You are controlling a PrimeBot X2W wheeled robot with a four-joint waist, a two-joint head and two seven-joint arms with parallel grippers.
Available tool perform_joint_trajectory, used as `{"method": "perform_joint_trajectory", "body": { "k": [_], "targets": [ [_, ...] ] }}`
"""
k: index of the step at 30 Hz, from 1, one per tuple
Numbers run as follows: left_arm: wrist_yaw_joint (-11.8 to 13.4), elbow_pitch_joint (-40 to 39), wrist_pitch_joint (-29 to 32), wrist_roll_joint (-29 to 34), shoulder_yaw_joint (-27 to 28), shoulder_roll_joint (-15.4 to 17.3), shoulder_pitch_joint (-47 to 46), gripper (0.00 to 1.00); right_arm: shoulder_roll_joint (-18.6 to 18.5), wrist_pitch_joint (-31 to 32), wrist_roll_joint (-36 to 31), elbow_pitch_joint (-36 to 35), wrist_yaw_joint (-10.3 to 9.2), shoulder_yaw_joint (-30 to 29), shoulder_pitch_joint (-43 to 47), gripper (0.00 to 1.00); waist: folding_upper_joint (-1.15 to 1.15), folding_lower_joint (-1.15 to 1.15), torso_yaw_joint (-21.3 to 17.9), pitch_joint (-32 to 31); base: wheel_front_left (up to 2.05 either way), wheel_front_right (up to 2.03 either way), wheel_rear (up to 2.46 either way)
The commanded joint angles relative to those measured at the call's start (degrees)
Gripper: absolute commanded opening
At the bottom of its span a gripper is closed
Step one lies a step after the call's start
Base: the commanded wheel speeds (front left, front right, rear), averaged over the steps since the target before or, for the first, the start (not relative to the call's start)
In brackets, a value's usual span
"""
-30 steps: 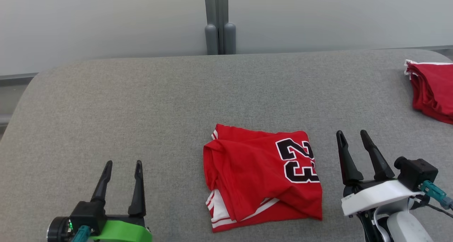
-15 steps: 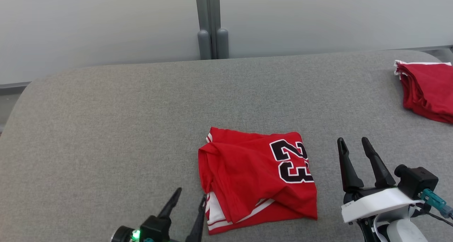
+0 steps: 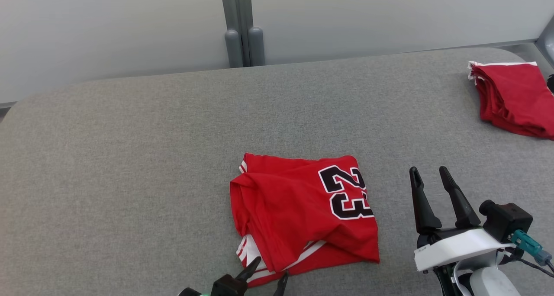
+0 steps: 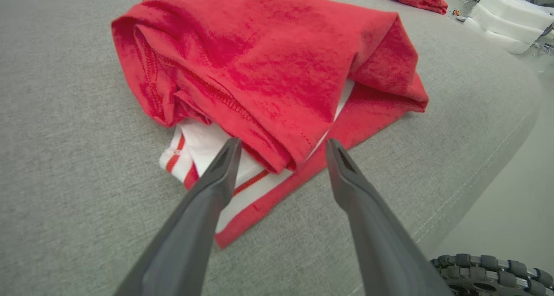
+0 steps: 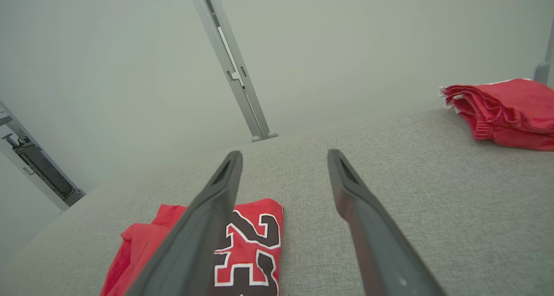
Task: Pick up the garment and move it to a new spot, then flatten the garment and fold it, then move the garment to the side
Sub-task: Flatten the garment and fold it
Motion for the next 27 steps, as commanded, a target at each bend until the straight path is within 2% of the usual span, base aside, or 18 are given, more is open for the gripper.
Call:
{"method": "perform_joint_trajectory", "body": {
  "k": [1, 5, 6, 7, 8, 9, 18, 27],
  "targets": [
    [-0.14, 1.22, 0.00, -0.31, -0.31, 0.27, -1.30, 1.00, 0.03, -0.15, -0.26, -0.24, -0.04, -0.22, -0.56, 1.00, 0.00, 0.00, -0.65, 0.57, 0.00, 0.00, 0.00],
    [-0.14, 2.32, 0.00, -1.83, -0.87, 0.26, -2.57, 1.00, 0.08, -0.15, -0.38, -0.51, -0.04, -0.56, -0.60, 1.00, 0.00, 0.00, -1.07, 1.00, 0.00, 0.00, 0.00],
    [-0.14, 2.40, 0.00, -2.30, -0.83, 0.27, -2.68, 0.67, 0.10, -0.15, -0.40, -0.54, -0.04, -0.63, -0.61, 1.00, 0.00, 0.00, -1.09, 1.05, 0.00, 0.00, 0.00],
    [-0.14, 2.76, 0.01, -2.69, -0.91, 0.27, -2.91, 0.42, 0.13, -0.15, -0.45, -0.56, -0.04, -0.74, -0.63, 1.00, 0.00, 0.00, -1.08, 1.09, 0.00, 0.00, 0.00],
    [-0.14, 3.07, 0.01, -2.97, -1.01, 0.27, -3.15, 0.24, 0.14, -0.15, -0.48, -0.57, -0.04, -0.83, -0.63, 1.00, 0.00, 0.00, -1.06, 1.12, 0.00, 0.00, 0.00],
    [-0.14, 3.45, 0.00, -3.17, -1.11, 0.27, -3.55, 0.00, 0.18, -0.15, -0.53, -0.53, -0.04, -0.93, -0.61, 1.00, 0.00, 0.00, -1.00, 1.15, 0.00, 0.00, 0.00],
    [-0.15, 2.52, 0.00, -4.12, -0.88, 0.36, -4.79, 0.00, 0.41, -0.15, -0.51, -0.34, -0.04, -1.32, -0.18, 1.00, 0.00, 0.00, -0.14, 0.74, 0.00, 0.00, 0.00],
    [-0.14, -2.53, 0.00, -2.55, 1.11, 4.09, -1.53, 0.00, 0.49, -0.15, -0.23, 0.10, -0.04, -2.11, 0.64, 1.00, 0.00, 0.00, 1.18, 0.25, 0.00, 0.00, 0.00]
  ]
}}
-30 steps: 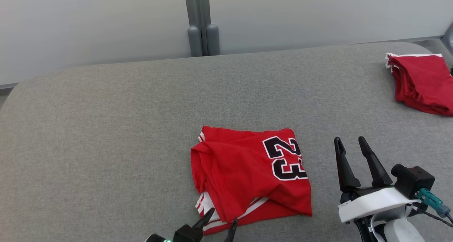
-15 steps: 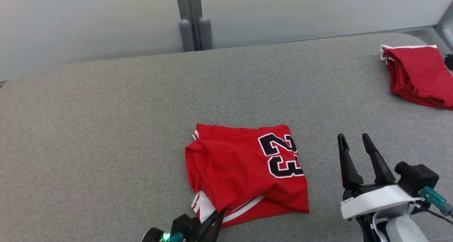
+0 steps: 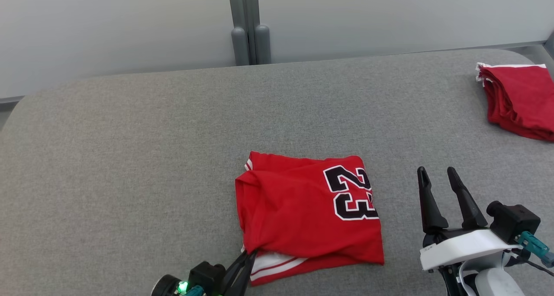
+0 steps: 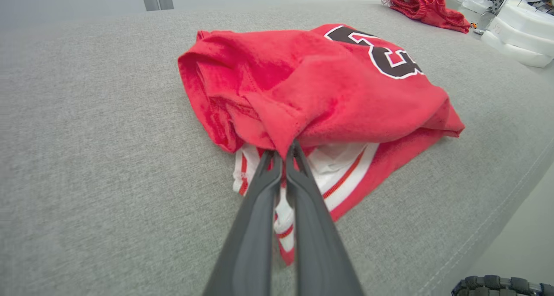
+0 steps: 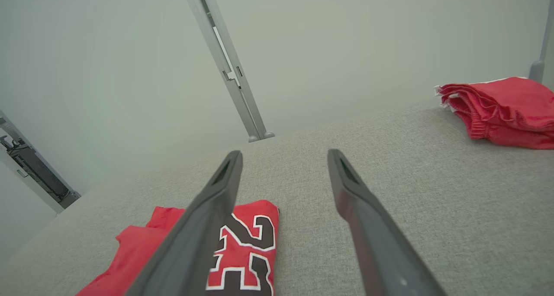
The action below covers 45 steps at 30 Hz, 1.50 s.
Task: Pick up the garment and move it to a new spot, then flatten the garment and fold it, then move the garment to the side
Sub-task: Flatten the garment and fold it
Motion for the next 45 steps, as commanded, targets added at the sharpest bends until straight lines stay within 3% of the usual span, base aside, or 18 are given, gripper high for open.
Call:
{"method": "perform_joint_trajectory", "body": {
  "k": [1, 4, 5, 6, 9, 10, 11, 12, 21, 30, 35, 45],
  "targets": [
    [-0.13, -0.25, 0.00, 0.35, 0.46, 0.62, 1.03, 0.00, 0.13, -0.15, 0.06, 0.19, -0.04, -0.29, 0.32, 1.00, 0.00, 0.00, 0.23, -0.07, 0.00, 0.00, 0.00],
    [-0.13, 1.22, 0.00, 0.18, 0.18, 0.95, 1.85, 0.00, 0.24, -0.16, 0.14, 0.51, -0.04, -0.30, 0.42, 1.00, 0.00, 0.00, 0.35, -0.22, 0.00, 0.00, 0.00],
    [-0.13, 1.64, 0.01, -0.20, -0.08, 0.64, 2.07, 0.29, 0.26, -0.16, 0.14, 0.63, -0.04, -0.23, 0.47, 1.00, 0.00, 0.00, 0.34, -0.30, 0.00, 0.00, 0.00],
    [-0.13, 2.02, 0.00, -0.89, -0.25, 0.33, 2.40, 0.40, 0.27, -0.16, 0.17, 0.69, -0.04, -0.19, 0.48, 1.00, 0.00, 0.00, 0.31, -0.36, 0.00, 0.00, 0.00],
    [-0.13, 2.71, 0.00, -1.94, -0.67, -0.28, 3.14, 0.26, 0.23, -0.16, 0.24, 0.86, -0.04, -0.24, 0.43, 1.00, 0.00, 0.00, 0.12, -0.56, 0.00, 0.00, 0.00],
    [0.08, 2.75, 0.00, -1.58, -0.64, -0.33, 3.73, 0.39, 0.12, -0.16, 0.30, 0.89, -0.04, -0.50, 0.51, 1.00, 0.00, 0.00, 0.16, -0.68, 0.00, 0.00, 0.00],
    [0.42, 2.48, 0.00, -1.44, -0.38, -0.36, 3.89, 0.87, 0.07, -0.16, 0.34, 0.90, -0.04, -0.60, 0.61, 1.00, 0.00, 0.00, 0.23, -0.76, 0.00, 0.00, 0.00],
    [0.74, 1.97, 0.00, -1.45, 0.09, -0.43, 4.11, 1.00, 0.02, -0.16, 0.37, 0.91, -0.04, -0.71, 0.73, 1.00, 0.00, 0.00, 0.31, -0.87, 0.00, 0.00, 0.00],
    [2.68, -6.66, 0.00, -0.46, 6.24, 0.15, 6.22, 1.00, -0.01, -0.16, -0.20, 0.61, -0.04, -1.70, 1.29, 1.00, 0.00, 0.00, 1.26, -1.97, 0.00, 0.00, 0.00],
    [5.81, -15.76, 0.01, 1.69, 19.89, 1.44, 5.51, 1.00, 0.19, -0.16, -1.14, -0.70, -0.04, -1.80, 1.45, 1.00, 0.00, 0.00, 1.22, -2.53, 0.00, 0.00, 0.00],
    [5.55, -18.11, 0.00, 3.36, 25.97, 1.54, 5.36, 1.00, -0.37, -0.16, -2.21, -0.87, -0.04, -1.24, 1.60, 1.00, 0.00, 0.00, 0.76, -2.82, 0.00, 0.00, 0.00],
    [3.89, -17.06, 0.01, 5.69, 32.69, 0.32, 7.63, 1.00, -1.36, -0.16, -5.12, -1.78, -0.04, -0.28, 3.87, 1.00, 0.00, 0.00, 0.09, -4.03, 0.00, 0.00, 0.00]
  ]
}}
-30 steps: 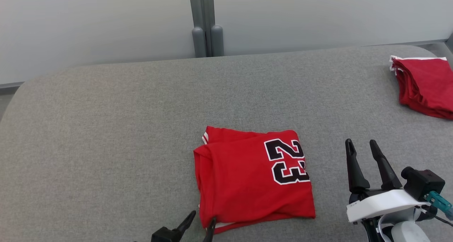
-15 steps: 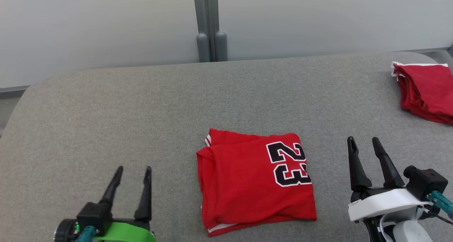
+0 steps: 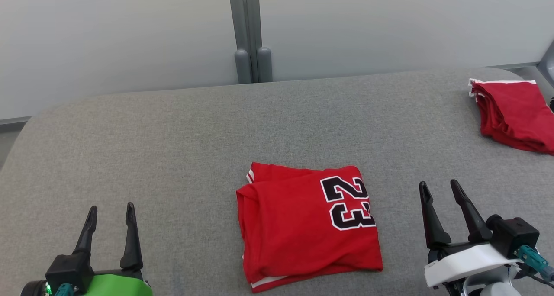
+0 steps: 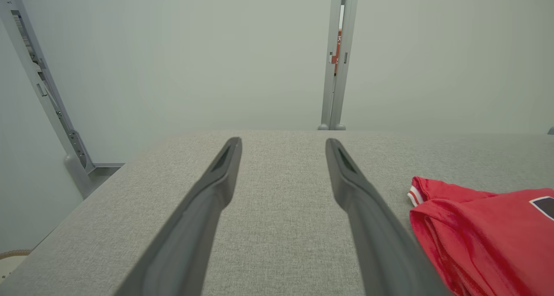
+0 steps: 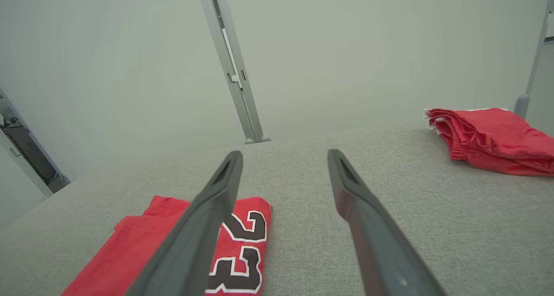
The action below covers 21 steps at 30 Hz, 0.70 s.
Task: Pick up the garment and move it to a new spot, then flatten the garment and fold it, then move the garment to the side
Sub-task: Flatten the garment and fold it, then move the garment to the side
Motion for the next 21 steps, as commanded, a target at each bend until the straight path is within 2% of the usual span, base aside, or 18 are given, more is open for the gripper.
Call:
{"method": "perform_joint_trajectory", "body": {
  "k": [1, 8, 21],
  "targets": [
    [-0.63, 0.14, 0.01, 0.33, 0.54, -0.19, 0.94, 1.00, -0.41, -0.16, -0.41, -0.37, -0.04, 0.02, 0.84, 1.00, 0.00, 0.00, 0.02, -0.23, 0.00, 0.00, 0.00],
    [-2.35, 1.02, 0.00, 1.70, 1.38, -1.42, 2.42, 1.00, -0.14, -0.16, -0.65, -0.45, -0.04, 0.15, 2.80, 1.00, 0.00, 0.00, 0.15, -0.83, 0.00, 0.00, 0.00],
    [-3.61, 1.59, 0.01, 2.97, 2.63, -2.36, 2.19, 1.00, 0.10, -0.16, -1.09, 0.24, -0.04, 0.69, 2.29, 1.00, 0.00, 0.00, 0.09, -1.30, 0.00, 0.00, 0.00]
  ]
}}
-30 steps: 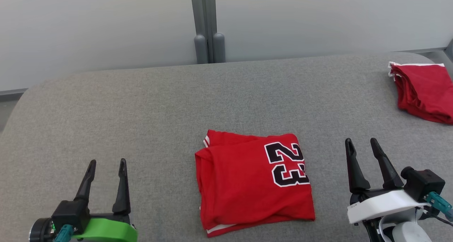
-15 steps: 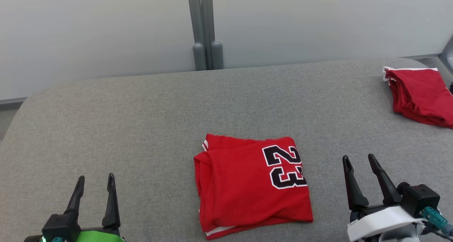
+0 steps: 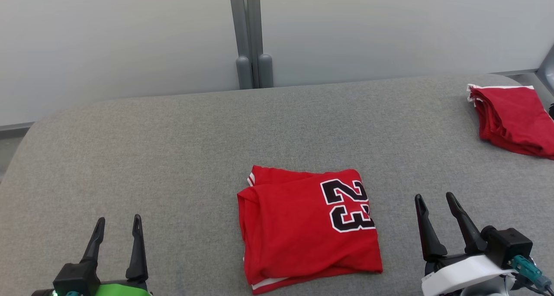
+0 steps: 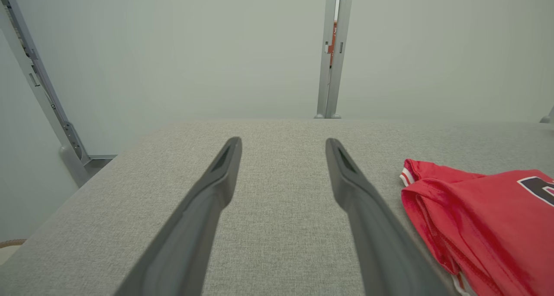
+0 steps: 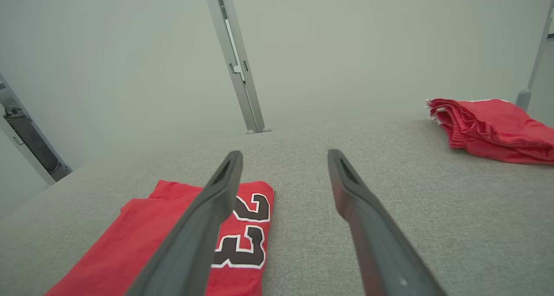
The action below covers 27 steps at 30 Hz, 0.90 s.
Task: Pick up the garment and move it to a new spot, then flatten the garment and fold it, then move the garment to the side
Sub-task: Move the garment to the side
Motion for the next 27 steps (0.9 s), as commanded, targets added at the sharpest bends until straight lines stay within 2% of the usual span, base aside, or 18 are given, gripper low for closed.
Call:
{"method": "perform_joint_trajectory", "body": {
  "k": [1, 18, 27],
  "targets": [
    [-0.22, 0.15, 0.01, 0.21, 0.30, -0.02, 0.47, 1.00, -0.04, -0.16, -0.14, 0.15, -0.04, 0.01, -0.17, 1.00, 0.00, 0.00, -0.02, -0.02, 0.00, 0.00, 0.00],
    [-0.85, 0.52, 0.00, 1.26, 0.96, -0.63, 0.76, 1.00, 0.18, -0.16, -0.06, 1.04, -0.04, -0.15, -0.52, 1.00, 0.00, 0.00, 0.14, 0.03, 0.00, 0.00, 0.00],
    [-0.89, 0.53, 0.00, 1.47, 0.71, -0.84, 0.31, 1.00, -1.78, -0.16, -0.73, 3.52, -0.04, 3.10, -5.94, 1.00, 0.00, 0.00, 0.49, 0.83, 0.00, 0.00, 0.00]
  ]
}}
